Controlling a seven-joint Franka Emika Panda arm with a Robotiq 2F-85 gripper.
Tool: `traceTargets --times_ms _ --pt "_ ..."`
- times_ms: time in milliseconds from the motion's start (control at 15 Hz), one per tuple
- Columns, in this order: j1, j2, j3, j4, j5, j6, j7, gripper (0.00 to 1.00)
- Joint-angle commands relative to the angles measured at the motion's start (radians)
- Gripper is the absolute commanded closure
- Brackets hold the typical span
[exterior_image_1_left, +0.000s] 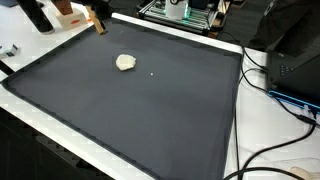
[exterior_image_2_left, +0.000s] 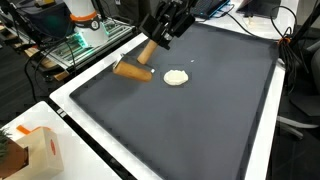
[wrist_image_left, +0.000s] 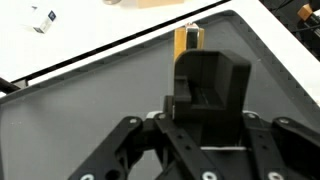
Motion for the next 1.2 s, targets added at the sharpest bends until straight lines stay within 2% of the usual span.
traceTargets --times_ms 0,533,1133 --pt "0.011 0.026 0.008 0.028 -0.068 -0.039 0.055 0.76" --pt "0.016 0.037 0.035 0.024 -0.19 0.008 0.012 0.76" --pt "0.015 0.048 0.073 0.011 -0.229 0.061 -0.164 0.76"
